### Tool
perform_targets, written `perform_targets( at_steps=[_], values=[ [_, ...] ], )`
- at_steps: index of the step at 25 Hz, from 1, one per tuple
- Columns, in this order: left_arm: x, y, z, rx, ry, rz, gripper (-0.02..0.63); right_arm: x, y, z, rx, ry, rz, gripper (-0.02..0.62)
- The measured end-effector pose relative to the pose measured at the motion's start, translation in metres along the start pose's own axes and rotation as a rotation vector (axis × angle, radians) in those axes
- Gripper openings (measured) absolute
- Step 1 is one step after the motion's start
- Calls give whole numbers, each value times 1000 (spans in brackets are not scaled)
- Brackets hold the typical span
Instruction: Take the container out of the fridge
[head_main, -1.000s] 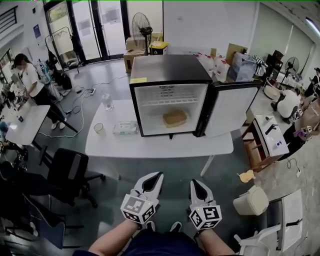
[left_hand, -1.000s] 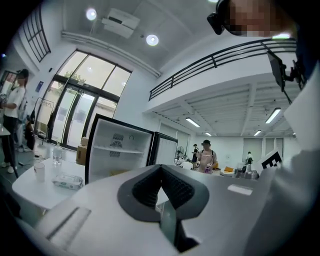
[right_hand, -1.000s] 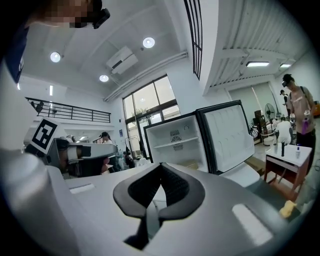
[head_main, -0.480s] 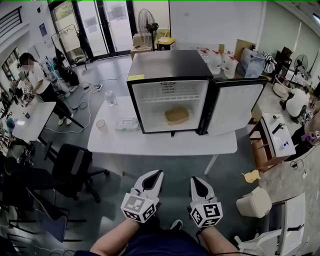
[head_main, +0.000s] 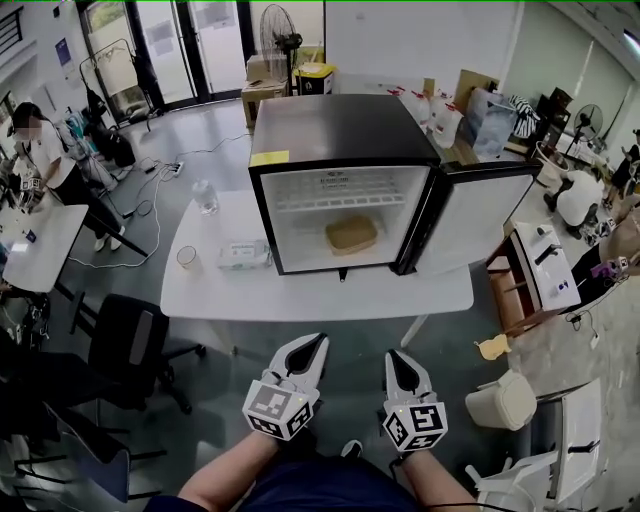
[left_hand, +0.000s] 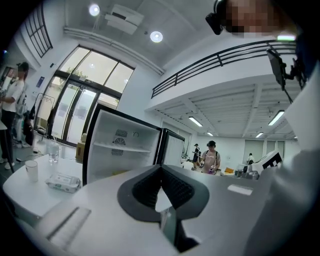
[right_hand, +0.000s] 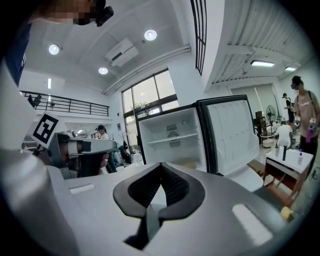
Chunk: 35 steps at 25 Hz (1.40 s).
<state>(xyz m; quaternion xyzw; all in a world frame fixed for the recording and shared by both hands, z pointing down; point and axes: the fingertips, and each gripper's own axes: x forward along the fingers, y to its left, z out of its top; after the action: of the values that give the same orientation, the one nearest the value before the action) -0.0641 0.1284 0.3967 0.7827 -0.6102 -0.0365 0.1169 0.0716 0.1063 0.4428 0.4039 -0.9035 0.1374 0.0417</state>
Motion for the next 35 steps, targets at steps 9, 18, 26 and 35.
perform_targets(
  at_steps=[9, 18, 26, 35],
  values=[
    [31, 67, 10, -16, 14, -75, 2, 56, 14, 7, -36, 26, -101, 6],
    [50, 110, 12, -100, 26, -151, 2, 91, 37, -1, -57, 75, -164, 6],
    [79, 112, 0, -107, 63, -165, 2, 113, 17, 0, -37, 84, -170, 5],
    [128, 117, 6, -54, 71, -66, 2, 164, -24, 6, -9, 83, -50, 6]
  ],
)
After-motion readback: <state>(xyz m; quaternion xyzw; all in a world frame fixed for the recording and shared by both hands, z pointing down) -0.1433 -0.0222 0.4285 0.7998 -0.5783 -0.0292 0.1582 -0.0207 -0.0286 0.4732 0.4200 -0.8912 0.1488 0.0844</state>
